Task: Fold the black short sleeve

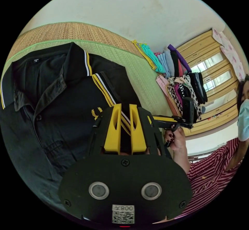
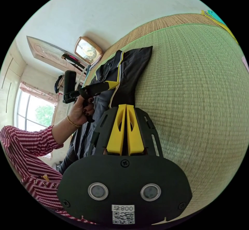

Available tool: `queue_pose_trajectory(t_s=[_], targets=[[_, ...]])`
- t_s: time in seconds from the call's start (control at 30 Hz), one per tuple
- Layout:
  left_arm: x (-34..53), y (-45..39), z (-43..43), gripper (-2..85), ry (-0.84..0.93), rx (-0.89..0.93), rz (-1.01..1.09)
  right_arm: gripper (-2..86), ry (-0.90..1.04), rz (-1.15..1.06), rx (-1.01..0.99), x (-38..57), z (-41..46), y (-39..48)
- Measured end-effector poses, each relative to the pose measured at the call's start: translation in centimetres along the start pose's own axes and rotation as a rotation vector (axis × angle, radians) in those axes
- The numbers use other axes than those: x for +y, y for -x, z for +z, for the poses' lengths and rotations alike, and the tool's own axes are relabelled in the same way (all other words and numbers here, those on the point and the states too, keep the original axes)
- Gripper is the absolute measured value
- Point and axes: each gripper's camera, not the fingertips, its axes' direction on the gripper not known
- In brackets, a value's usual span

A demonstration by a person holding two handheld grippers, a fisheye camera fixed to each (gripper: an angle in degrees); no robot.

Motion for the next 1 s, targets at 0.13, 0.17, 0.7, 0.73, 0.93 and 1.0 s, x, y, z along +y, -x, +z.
queue_pose_trajectory(t_s=[0.13, 0.17, 0.7, 0.73, 0.93, 1.0], targets=[[1.4, 2.1, -0.4, 5.2, 0.015, 0.003, -0.010, 0.0, -0.001, 0.004, -0.007, -0.7, -0.5, -0.1], [1.8, 2.5, -0.7, 5.1, 0.011, 0.022, -0.004, 0.0, -0.001, 0.005, -0.008, -0.7, -0.6, -0.1], [16.9, 14.2, -13.8, 5.9, -0.178, 0.029, -0.233, 0.0, -0.085, 0.139, -0.293, -2.8, -3.6, -3.4], [19.7, 15.9, -16.3, 6.1, -0.216, -0.012, -0.293, 0.0, -0.096, 0.145, -0.300, -3.1, -3.9, -3.0], [33.6, 23.5, -27.7, 7.7, -0.444, -0.238, -0.607, 0.1, -0.149, 0.228, -0.403, -4.9, -4.8, -1.9], [36.4, 25.3, -29.7, 8.3, -0.493, -0.275, -0.663, 0.3, -0.167, 0.243, -0.404, -5.5, -5.2, -0.7]])
